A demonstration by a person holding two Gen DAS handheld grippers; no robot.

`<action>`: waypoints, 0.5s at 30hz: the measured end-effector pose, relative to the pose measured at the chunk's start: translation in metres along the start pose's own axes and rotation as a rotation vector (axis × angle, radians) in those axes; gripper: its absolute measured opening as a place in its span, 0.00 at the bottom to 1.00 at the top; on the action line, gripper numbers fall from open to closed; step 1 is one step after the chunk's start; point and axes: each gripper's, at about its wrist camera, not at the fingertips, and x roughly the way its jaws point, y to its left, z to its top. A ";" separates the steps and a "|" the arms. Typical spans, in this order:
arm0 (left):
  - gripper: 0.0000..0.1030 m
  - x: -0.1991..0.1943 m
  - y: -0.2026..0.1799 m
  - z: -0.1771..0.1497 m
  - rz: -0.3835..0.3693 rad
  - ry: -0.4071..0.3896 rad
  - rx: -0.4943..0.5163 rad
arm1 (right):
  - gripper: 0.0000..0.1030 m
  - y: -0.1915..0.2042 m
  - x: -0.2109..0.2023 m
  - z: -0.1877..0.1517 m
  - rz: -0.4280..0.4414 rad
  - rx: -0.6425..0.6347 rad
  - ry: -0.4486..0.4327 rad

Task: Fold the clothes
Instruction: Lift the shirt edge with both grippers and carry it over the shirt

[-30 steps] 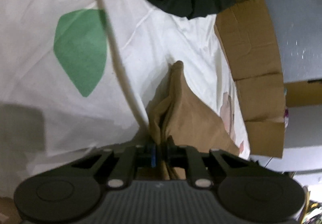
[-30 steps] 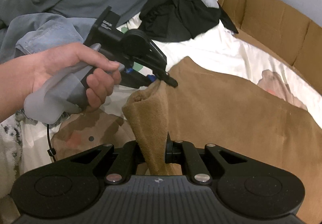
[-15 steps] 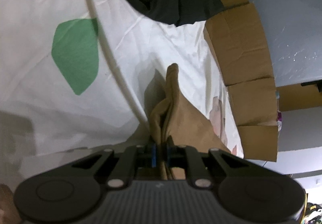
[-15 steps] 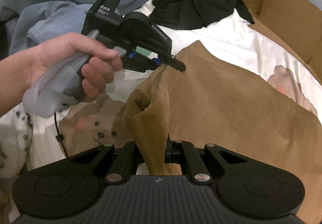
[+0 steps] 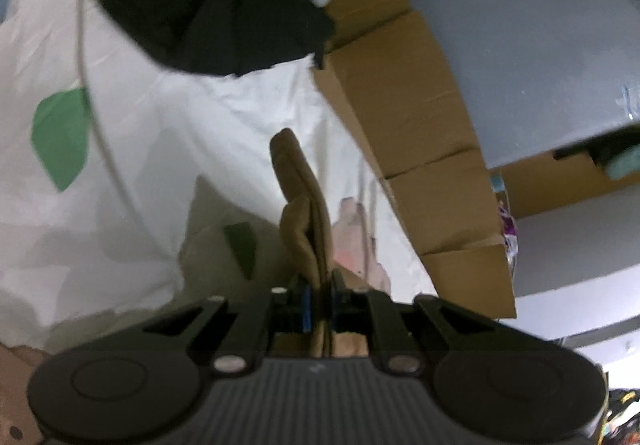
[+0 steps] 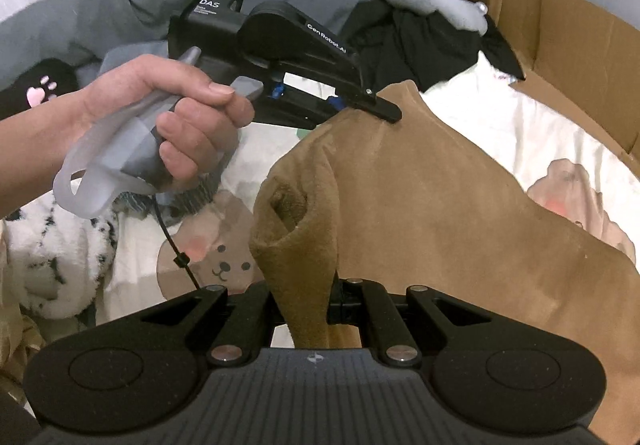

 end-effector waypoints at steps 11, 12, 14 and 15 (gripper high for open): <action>0.09 0.017 -0.051 -0.018 0.007 -0.007 0.092 | 0.04 -0.035 -0.038 -0.030 0.030 0.135 -0.102; 0.09 0.019 -0.055 -0.020 0.002 -0.005 0.101 | 0.04 -0.040 -0.042 -0.034 0.036 0.153 -0.113; 0.08 0.024 -0.063 -0.024 -0.006 -0.003 0.113 | 0.04 -0.049 -0.050 -0.040 0.060 0.183 -0.123; 0.08 0.027 -0.068 -0.026 -0.007 -0.003 0.120 | 0.04 -0.054 -0.054 -0.044 0.067 0.200 -0.133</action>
